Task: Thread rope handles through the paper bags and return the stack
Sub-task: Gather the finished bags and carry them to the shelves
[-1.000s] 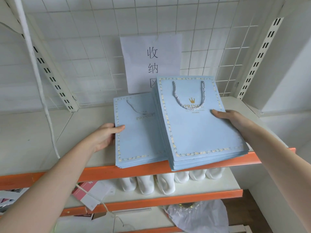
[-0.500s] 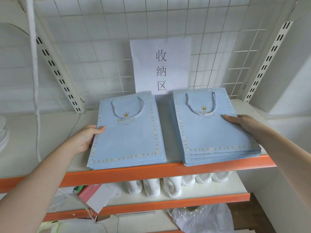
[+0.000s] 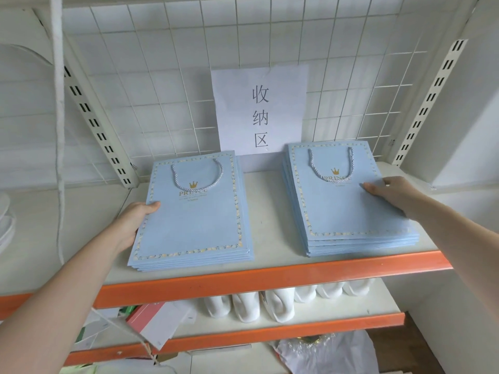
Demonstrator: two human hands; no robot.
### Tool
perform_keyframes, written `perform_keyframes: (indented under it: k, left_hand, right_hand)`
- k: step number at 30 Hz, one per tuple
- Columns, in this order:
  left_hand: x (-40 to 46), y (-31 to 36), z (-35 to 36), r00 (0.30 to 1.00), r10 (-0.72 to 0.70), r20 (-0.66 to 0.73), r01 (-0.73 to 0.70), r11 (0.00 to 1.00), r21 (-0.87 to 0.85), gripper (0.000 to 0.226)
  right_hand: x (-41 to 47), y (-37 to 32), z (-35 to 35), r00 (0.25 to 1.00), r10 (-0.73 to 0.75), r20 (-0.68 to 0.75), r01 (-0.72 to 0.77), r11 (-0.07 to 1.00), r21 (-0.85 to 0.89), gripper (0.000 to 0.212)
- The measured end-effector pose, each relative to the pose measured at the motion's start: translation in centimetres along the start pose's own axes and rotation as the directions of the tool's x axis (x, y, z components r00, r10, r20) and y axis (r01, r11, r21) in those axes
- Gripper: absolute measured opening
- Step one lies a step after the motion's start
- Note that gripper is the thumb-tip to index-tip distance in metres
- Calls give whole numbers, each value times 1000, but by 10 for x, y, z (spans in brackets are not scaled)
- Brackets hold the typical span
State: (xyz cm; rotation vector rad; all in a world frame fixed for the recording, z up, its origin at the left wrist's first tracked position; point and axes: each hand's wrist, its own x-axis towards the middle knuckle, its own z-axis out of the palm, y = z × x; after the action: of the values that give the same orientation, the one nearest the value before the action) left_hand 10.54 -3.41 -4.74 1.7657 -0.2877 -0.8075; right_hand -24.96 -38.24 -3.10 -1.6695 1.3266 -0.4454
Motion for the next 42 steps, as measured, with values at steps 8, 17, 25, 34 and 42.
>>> perform_keyframes:
  k: [8, 17, 25, 34, 42]
  left_hand:
    - [0, 0, 15, 994, 54, -91, -53, 998, 19, 21]
    - [-1, -5, 6, 990, 131, -54, -126, 988, 91, 22]
    - [-8, -9, -14, 993, 116, 12, -116, 992, 43, 15]
    - [9, -6, -19, 980, 116, -164, -92, 985, 148, 21]
    - [11, 11, 34, 696, 718, 6, -381, 362, 851, 51]
  right_hand:
    - [-12, -38, 31, 901, -284, -329, 63, 835, -547, 46]
    - [-113, -68, 192, 770, -528, 358, 622, 747, -234, 53]
    - [-115, -72, 237, 877, -325, 353, 386, 915, -117, 55]
    - [-108, -72, 230, 799, -479, 363, 581, 771, -262, 37]
    - [-67, -46, 172, 852, -502, 148, 319, 274, -907, 60]
